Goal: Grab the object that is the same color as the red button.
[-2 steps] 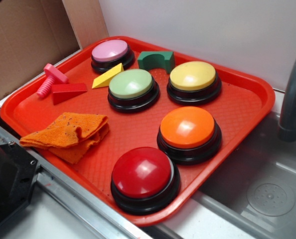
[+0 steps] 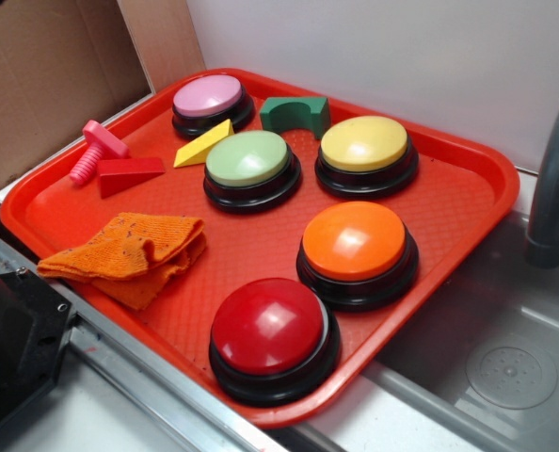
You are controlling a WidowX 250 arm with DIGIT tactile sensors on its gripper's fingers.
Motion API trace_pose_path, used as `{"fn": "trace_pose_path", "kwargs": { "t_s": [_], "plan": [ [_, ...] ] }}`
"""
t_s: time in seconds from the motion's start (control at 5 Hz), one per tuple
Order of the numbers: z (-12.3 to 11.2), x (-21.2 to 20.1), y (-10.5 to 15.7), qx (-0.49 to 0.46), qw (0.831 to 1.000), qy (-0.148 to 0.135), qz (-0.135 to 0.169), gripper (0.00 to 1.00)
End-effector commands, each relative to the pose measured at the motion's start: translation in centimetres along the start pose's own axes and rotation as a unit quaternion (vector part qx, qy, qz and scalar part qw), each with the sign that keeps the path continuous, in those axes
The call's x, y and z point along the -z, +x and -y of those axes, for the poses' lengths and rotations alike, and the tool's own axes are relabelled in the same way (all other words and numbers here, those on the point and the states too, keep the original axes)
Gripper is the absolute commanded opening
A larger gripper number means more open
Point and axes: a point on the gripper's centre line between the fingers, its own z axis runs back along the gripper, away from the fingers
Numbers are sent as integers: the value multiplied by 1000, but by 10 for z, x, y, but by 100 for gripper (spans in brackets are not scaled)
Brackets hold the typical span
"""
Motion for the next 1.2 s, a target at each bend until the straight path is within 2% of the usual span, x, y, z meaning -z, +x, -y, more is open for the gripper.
{"fn": "trace_pose_path", "kwargs": {
  "t_s": [0.0,0.2,0.4,0.6,1.0],
  "plan": [
    [-30,44,24,-23,998,54,-2,100],
    [-74,84,38,-5,997,70,-38,100],
    [-98,99,54,-28,996,76,-40,100],
    [-105,123,61,-47,995,70,-46,100],
    [-119,172,70,-110,993,-20,-47,100]
  ]
}}
